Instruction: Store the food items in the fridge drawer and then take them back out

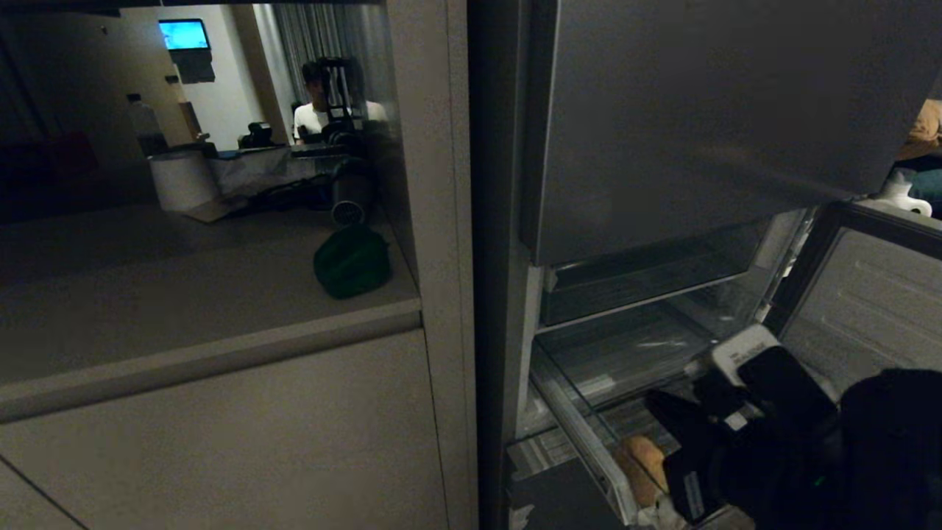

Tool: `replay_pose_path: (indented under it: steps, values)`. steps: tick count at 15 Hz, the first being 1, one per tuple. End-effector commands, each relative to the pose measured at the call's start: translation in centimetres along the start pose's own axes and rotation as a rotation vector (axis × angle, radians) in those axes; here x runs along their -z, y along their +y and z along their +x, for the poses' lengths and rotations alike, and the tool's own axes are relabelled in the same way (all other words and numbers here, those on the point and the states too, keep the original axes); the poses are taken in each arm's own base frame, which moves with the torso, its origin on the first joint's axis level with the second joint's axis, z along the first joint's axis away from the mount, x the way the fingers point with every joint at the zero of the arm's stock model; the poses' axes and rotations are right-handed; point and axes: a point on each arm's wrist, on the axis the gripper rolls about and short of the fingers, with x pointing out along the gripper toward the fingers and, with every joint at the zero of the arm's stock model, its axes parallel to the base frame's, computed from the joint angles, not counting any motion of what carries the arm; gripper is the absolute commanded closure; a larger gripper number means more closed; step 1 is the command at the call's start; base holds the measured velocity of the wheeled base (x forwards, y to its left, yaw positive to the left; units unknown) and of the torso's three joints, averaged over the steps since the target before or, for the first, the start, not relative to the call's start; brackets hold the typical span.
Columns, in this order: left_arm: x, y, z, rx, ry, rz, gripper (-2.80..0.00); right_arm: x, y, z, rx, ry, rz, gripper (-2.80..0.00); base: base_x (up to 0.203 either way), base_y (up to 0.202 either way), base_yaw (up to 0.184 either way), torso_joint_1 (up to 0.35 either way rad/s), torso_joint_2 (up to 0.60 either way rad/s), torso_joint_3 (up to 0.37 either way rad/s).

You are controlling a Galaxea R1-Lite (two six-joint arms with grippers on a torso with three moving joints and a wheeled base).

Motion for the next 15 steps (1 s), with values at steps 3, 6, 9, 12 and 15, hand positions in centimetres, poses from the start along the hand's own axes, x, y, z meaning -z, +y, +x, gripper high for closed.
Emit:
replay_pose_path:
  steps: [3, 6, 9, 12, 15]
  values:
    - [0.0, 0.0, 0.0, 0.0, 0.001, 0.0, 0.0, 0.4, -3.4, -1.8, 0.014, 0.299, 0.298, 0.0, 0.0, 0.0, 0.0, 0.0, 0.0, 0.0]
    - [0.0, 0.0, 0.0, 0.0, 0.0, 0.0, 0.0, -0.1, -5.4, 0.0, -0.004, 0.443, 0.428, -2.8, 0.0, 0.0, 0.0, 0.0, 0.0, 0.0]
    - [0.0, 0.0, 0.0, 0.0, 0.0, 0.0, 0.0, -0.1, -6.3, 2.7, 0.004, 0.533, 0.477, -2.8, 0.0, 0.0, 0.0, 0.0, 0.0, 0.0]
    - [0.0, 0.0, 0.0, 0.0, 0.0, 0.0, 0.0, -0.2, -7.5, 5.4, 0.02, 0.572, 0.485, -2.8, 0.0, 0.0, 0.0, 0.0, 0.0, 0.0]
    - [0.0, 0.0, 0.0, 0.0, 0.0, 0.0, 0.0, -0.3, -8.3, 7.7, 0.035, 0.601, 0.5, -2.8, 0.0, 0.0, 0.0, 0.0, 0.0, 0.0]
